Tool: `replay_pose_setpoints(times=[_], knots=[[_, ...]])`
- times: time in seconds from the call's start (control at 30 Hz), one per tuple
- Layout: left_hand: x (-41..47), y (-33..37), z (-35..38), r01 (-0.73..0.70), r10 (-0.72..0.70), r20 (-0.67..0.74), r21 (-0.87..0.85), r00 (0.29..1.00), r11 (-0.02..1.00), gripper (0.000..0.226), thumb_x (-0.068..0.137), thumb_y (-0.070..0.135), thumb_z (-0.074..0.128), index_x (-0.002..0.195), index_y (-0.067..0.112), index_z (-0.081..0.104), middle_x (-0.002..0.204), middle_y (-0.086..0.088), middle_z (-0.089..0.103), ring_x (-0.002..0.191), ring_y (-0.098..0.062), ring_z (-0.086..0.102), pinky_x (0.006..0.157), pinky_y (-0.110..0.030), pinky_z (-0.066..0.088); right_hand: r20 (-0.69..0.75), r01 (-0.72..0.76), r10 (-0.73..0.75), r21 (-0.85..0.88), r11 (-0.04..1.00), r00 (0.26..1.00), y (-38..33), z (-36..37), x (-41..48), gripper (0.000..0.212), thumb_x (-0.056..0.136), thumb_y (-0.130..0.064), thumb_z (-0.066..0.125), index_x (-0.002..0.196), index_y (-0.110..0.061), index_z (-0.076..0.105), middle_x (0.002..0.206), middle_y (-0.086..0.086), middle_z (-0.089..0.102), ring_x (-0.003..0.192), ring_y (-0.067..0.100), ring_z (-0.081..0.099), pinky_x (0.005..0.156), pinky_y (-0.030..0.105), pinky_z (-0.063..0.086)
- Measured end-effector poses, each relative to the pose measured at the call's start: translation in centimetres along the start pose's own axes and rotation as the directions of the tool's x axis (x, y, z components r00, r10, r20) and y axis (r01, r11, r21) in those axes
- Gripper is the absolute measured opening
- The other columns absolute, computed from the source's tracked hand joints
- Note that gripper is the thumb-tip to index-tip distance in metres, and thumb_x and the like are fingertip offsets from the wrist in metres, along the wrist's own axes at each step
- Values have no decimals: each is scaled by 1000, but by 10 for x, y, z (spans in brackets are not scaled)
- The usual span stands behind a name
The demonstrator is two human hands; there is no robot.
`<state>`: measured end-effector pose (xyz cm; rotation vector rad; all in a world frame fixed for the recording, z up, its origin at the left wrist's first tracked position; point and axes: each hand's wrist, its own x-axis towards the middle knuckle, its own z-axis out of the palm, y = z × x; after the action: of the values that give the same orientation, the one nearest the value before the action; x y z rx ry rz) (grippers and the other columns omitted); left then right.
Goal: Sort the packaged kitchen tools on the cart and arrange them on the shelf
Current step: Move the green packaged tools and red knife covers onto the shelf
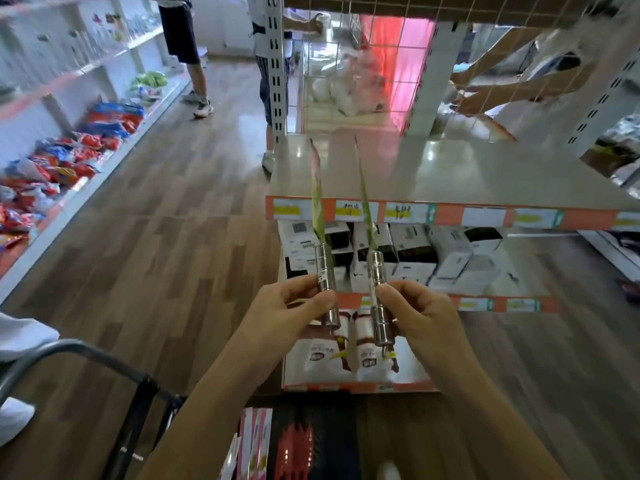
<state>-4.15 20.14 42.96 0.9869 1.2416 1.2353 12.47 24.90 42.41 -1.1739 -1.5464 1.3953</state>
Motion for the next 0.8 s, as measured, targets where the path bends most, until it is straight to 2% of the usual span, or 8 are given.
replay_pose_setpoints(times=[0.1,0.23,0.33,0.47,0.6,0.7,0.8], knots=[[25,3,0,-1,1,-38,10,999,1000,17,85,12,57,96,20,67,100,-12,71,85,-17,70,65,-21,56,27,-4,4,-10,1000,1000,-1,-3,33,16,88,-19,55,77,-13,65,58,-4,60,48,2,55,49,14,48],[69,12,2,-1,-1,-85,-24,996,1000,18,86,9,54,90,22,66,83,4,74,75,-9,71,60,-16,54,101,-14,16,-24,1000,995,-7,-14,86,17,89,-19,55,77,-13,66,53,-7,59,48,3,54,51,19,51],[105,21,-3,30,-37,-120,-60,992,998,17,85,10,54,91,18,68,83,2,74,73,-9,70,59,-15,53,146,-27,29,-17,1000,989,-16,-21,128,19,89,-20,55,76,-13,66,53,-7,59,48,4,52,50,17,49],[153,27,-17,111,-121,-169,-66,978,992,18,88,10,54,102,8,64,83,-2,72,71,-11,70,60,-18,54,176,-45,42,15,999,983,-27,-24,176,22,90,-18,53,72,-15,66,51,-6,59,45,5,52,47,18,48],[189,34,-33,170,-183,-219,-77,958,982,11,88,8,55,87,13,64,71,0,71,59,-7,68,55,-17,55,180,-110,98,56,992,979,-28,-23,211,25,90,-17,55,67,-15,65,54,-2,58,48,8,54,46,17,49],[209,35,-50,233,-241,-195,-66,951,970,11,89,5,53,86,7,63,75,-6,65,55,-5,65,55,-18,56,184,-136,118,86,987,976,-29,-15,230,28,90,-9,53,63,-9,62,48,-1,56,39,6,51,40,16,47],[224,37,-63,313,-318,-125,-57,940,948,13,90,4,50,87,6,62,69,-5,64,54,-6,65,55,-18,56,195,-139,119,91,986,974,-28,-10,242,29,90,-5,51,63,-7,61,53,4,55,38,7,51,40,16,47]])
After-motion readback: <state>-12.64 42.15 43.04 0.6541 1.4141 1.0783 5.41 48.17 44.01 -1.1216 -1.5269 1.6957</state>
